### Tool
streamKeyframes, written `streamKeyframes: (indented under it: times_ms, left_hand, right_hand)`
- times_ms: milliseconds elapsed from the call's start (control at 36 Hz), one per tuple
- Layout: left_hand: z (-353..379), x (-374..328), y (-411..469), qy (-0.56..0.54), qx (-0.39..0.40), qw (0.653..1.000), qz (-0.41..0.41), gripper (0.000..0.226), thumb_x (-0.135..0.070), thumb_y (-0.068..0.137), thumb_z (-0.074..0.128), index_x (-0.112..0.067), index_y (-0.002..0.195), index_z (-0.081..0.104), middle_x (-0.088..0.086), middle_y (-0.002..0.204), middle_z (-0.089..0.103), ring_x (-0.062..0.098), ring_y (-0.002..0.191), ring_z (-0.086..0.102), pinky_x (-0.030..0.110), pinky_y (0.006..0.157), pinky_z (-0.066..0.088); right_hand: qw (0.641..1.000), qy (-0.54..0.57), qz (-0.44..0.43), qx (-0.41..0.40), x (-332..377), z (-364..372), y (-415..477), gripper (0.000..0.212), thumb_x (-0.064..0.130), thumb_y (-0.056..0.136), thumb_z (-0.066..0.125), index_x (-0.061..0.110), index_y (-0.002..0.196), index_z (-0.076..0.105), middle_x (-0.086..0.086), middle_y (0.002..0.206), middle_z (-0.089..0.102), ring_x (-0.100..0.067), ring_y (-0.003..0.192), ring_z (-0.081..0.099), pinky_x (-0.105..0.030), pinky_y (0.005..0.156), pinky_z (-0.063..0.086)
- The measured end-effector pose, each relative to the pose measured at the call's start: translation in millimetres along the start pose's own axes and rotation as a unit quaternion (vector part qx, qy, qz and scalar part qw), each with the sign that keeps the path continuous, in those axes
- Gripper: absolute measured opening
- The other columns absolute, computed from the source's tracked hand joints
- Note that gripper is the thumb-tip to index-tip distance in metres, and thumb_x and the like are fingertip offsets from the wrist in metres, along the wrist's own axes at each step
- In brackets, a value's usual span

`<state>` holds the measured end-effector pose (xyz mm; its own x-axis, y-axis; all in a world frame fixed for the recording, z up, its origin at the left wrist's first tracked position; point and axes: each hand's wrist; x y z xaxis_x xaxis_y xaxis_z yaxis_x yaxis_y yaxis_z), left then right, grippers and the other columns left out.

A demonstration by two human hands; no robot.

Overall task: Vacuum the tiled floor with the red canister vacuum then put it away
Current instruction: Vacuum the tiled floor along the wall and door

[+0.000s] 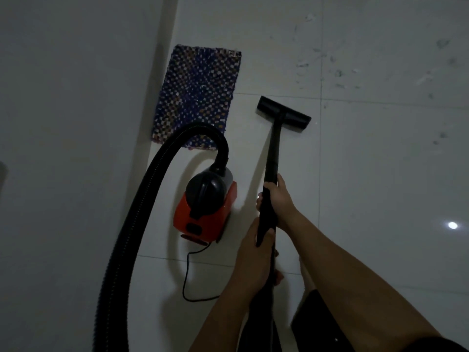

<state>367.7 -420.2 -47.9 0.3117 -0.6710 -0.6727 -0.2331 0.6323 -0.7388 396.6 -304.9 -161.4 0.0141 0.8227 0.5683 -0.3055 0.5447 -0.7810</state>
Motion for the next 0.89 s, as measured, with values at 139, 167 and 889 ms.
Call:
streamKeyframes:
  times_ms: [139,167,889]
  left_hand:
    - [-4,-9,-4,0.026,-0.007,0.999,0.031,0.032,-0.024,0.1,0.04,-0.054,0.087,0.044,0.002,0.075,0.057,0.014,0.055,0.052,0.034,0.063,0.046]
    - [-4,-10,-4,0.025,-0.009,0.999,0.031,0.031,-0.024,0.1,0.04,-0.052,0.087,0.044,0.004,0.076,0.056,0.014,0.055,0.052,0.034,0.063,0.045]
    - [-3,-5,8,-0.042,0.002,0.999,-0.03,0.023,-0.024,0.1,0.041,-0.044,0.098,0.052,0.007,0.072,0.052,0.015,0.05,0.051,0.024,0.043,0.047]
  right_hand:
    - [1.0,-0.002,0.001,0.0,13,9,-4,0.045,0.004,0.099,0.033,0.023,0.139,0.033,-0.008,0.062,0.038,-0.017,0.046,0.041,-0.022,0.039,0.041]
    - [1.0,-0.002,0.004,0.0,14,10,-5,0.045,0.004,0.099,0.033,0.024,0.139,0.033,-0.008,0.062,0.038,-0.017,0.046,0.041,-0.022,0.039,0.041]
    - [0.997,0.038,0.063,0.005,7,3,-7,0.023,0.01,0.099,0.044,0.017,0.122,0.044,-0.012,0.075,0.052,-0.019,0.059,0.052,-0.026,0.049,0.049]
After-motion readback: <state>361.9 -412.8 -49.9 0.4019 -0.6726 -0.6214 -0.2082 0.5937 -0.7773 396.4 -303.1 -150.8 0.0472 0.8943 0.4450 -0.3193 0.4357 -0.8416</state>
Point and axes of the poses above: each hand's wrist, its own y-axis towards the middle knuckle, its own z-axis out of the palm, x = y × z
